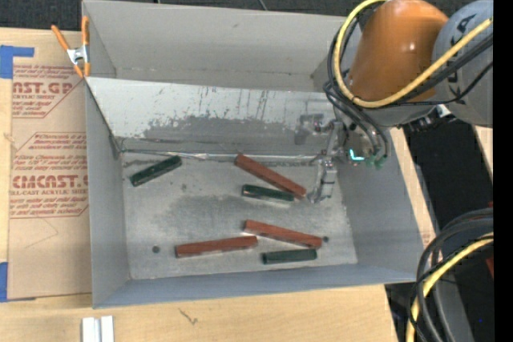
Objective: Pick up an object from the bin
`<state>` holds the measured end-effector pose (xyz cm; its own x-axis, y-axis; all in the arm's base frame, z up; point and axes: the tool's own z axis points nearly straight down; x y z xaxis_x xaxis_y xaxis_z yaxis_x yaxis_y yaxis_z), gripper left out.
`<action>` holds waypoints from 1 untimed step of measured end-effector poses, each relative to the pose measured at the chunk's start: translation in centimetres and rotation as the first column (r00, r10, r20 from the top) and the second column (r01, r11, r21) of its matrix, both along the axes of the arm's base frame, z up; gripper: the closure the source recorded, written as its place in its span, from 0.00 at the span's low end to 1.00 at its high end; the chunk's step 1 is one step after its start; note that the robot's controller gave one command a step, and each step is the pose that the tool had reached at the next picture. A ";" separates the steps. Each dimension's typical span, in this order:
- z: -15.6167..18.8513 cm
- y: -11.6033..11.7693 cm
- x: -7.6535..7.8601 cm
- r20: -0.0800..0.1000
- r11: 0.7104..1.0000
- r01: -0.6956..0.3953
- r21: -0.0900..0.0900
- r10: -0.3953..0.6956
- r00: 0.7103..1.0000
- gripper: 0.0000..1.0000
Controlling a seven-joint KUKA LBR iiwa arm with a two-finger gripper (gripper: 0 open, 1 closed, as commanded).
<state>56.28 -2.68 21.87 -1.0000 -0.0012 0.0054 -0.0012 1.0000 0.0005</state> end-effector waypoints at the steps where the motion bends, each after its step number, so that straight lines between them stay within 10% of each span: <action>1: 0.4 0.0 0.2 0.008 1.000 0.000 0.000 0.000 1.000 0.00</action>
Offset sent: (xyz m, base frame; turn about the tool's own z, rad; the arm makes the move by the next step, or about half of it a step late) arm 0.0195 0.0133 -0.1021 -0.3817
